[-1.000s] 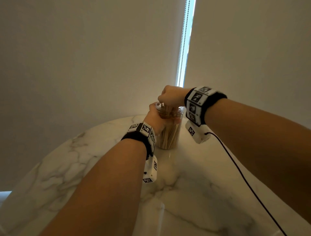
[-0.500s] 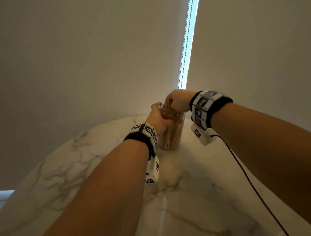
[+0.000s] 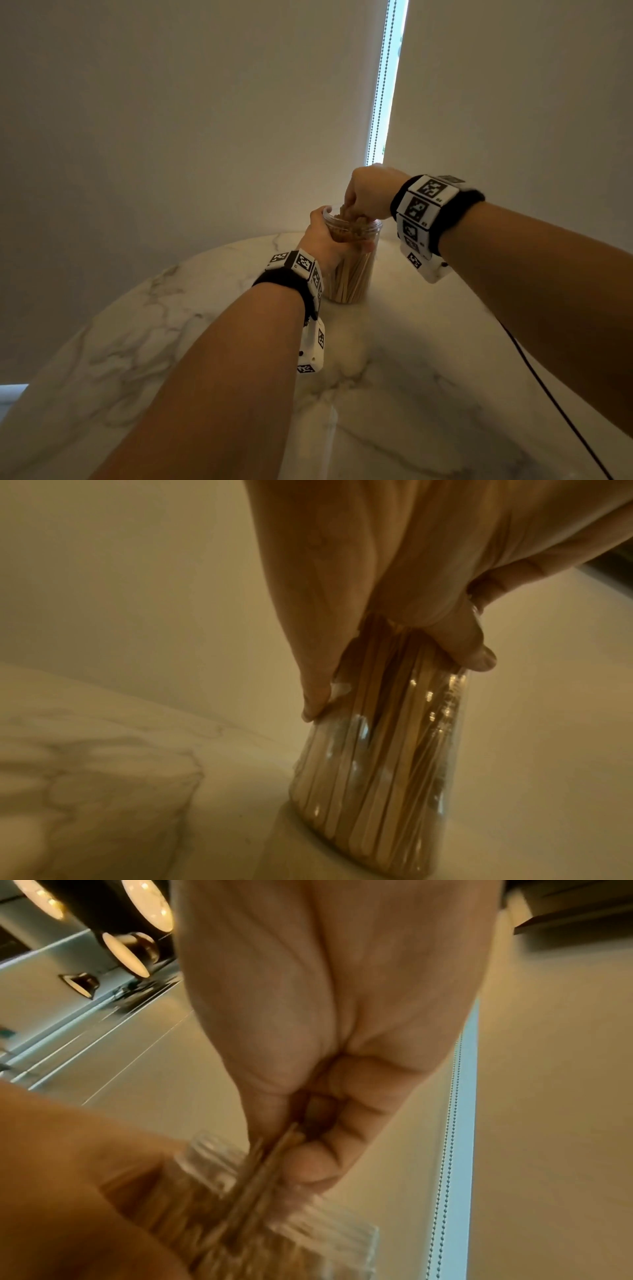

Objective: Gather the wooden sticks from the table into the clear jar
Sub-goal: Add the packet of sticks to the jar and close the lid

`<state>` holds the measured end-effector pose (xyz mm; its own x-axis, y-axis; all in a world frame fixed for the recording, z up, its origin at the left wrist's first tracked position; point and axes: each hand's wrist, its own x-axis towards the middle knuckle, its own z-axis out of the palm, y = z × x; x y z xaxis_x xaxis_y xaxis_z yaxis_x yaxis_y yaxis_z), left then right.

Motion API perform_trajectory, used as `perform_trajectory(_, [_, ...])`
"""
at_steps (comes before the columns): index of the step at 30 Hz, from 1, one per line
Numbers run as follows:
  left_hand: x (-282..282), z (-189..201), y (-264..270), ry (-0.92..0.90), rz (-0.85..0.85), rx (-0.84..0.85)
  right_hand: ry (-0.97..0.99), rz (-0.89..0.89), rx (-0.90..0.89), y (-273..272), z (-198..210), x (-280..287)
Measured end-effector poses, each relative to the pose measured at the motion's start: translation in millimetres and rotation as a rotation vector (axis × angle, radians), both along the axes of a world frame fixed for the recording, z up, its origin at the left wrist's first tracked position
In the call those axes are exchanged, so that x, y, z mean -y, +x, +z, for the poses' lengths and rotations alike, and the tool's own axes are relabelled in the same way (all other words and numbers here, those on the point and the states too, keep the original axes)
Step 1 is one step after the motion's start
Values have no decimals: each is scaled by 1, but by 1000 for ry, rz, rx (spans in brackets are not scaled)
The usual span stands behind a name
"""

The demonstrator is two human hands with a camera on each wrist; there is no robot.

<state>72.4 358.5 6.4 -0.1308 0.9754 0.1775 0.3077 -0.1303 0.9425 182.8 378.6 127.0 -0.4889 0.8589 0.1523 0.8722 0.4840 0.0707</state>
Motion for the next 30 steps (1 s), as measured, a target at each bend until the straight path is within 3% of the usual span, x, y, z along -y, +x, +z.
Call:
perform_trajectory(3, [0,1,1,1,-4,16,-58,44,-31,0,-8,-5])
perform_trajectory(6, [1,1,1,2,-15,32,75,-13,-160,9,-17,-12])
perform_trajectory(8, [1,0,1,2,-10,38,95,-6,-153,10,-21,-14])
perform_trajectory(14, [0,-1,0,12,5,9,-356,24,-272,14,9,-6])
perform_trajectory(17, [0,-2,1,7,0,26,-282,34,-167,14,10,-6])
perform_trajectory(22, [-1,-2,1,-8,-14,47,57,37,-109,5,-8,-2])
perform_trajectory(27, [-2,-3,0,-6,-11,43,-103,23,-125,5,-17,0])
perform_trajectory(30, [-2,-1,0,-21,-16,40,-46,43,-151,5,-15,-2])
